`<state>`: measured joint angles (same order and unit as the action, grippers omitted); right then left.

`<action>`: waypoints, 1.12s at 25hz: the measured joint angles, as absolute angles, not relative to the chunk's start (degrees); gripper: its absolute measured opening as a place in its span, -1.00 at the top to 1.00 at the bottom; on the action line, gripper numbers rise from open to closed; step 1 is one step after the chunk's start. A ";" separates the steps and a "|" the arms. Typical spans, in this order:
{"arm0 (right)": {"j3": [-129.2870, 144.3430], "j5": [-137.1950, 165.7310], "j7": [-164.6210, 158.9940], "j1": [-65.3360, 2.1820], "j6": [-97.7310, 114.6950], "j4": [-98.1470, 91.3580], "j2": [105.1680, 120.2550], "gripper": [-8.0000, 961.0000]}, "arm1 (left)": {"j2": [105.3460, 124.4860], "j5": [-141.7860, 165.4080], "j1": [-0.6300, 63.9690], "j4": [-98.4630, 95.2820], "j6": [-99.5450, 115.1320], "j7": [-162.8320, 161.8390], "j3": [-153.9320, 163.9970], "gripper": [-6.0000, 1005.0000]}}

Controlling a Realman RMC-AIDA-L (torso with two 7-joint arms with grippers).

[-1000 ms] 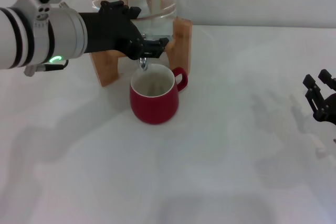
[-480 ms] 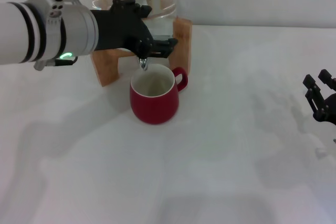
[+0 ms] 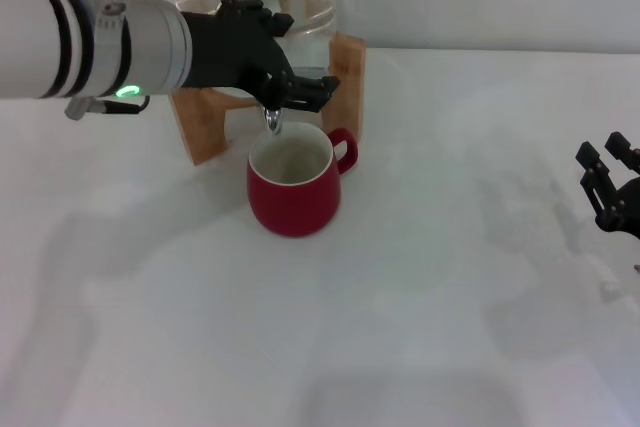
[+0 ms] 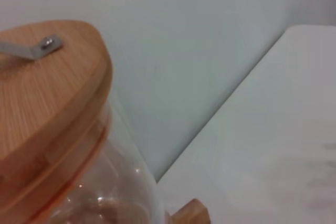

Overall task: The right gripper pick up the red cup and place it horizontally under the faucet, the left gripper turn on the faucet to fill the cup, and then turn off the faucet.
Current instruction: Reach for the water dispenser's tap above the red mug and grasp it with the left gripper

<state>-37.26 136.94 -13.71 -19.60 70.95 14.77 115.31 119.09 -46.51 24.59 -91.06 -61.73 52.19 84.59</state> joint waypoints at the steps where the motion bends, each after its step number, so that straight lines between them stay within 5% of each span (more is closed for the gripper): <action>1: -37.26 136.94 -13.71 -19.60 70.94 14.77 115.31 0.30 | 119.09 -46.10 25.20 -90.86 -62.40 52.19 84.05 -0.74; 28: -37.26 136.93 -13.89 -19.96 70.93 14.77 115.31 0.30 | 119.33 -47.09 29.93 -84.57 -63.61 57.04 82.33 -0.74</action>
<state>-37.26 136.93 -13.89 -19.96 70.93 14.77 115.31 119.33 -47.09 29.93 -84.57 -63.61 57.04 82.33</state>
